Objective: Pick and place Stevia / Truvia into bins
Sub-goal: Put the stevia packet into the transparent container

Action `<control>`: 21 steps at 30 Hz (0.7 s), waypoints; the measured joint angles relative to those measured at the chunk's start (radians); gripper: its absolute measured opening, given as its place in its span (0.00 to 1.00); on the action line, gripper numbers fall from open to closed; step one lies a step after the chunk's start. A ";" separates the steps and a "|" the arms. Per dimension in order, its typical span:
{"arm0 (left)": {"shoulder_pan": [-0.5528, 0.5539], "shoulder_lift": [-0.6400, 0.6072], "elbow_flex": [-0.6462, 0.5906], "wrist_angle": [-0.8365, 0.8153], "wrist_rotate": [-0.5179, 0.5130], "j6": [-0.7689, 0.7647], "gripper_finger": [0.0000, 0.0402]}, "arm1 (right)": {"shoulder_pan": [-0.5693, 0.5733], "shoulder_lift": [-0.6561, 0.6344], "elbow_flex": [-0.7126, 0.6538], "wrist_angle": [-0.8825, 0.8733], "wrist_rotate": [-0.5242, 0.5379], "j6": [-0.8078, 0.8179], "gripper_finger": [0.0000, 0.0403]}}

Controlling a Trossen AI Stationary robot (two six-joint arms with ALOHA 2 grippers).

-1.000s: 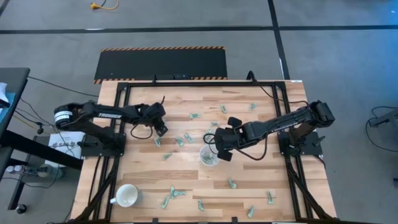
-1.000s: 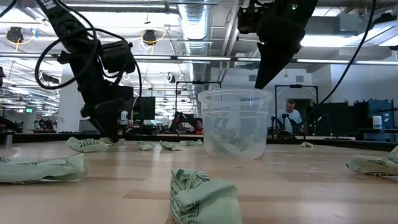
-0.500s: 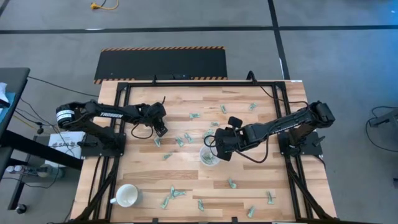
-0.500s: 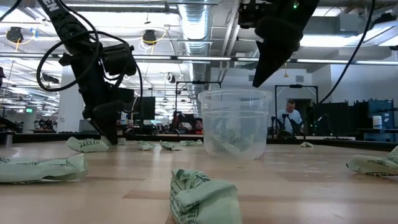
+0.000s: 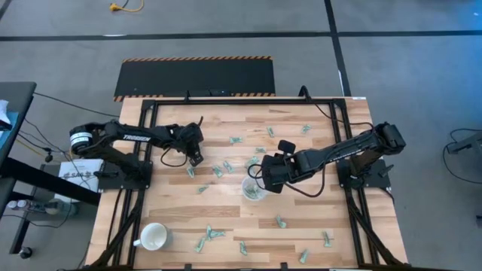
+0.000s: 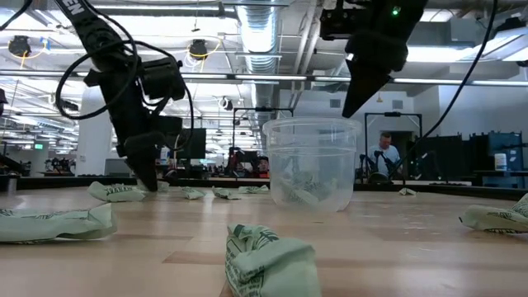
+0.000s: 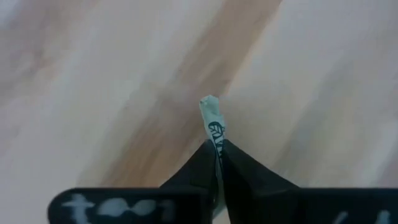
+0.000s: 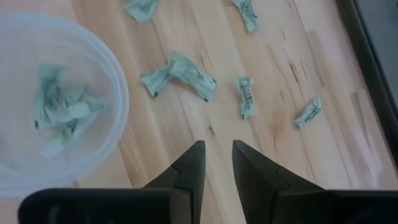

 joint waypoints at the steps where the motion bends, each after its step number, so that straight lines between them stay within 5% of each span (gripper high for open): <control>1: -0.001 0.000 0.013 -0.004 0.017 0.000 0.01 | -0.002 0.000 0.000 -0.012 0.000 0.000 0.18; 12: -0.126 -0.002 0.214 0.031 0.110 0.049 0.00 | -0.049 0.000 -0.004 -0.200 0.082 0.073 0.17; 21: -0.304 -0.003 0.271 0.255 0.190 0.089 0.00 | -0.097 -0.067 -0.134 -0.184 0.097 0.123 0.17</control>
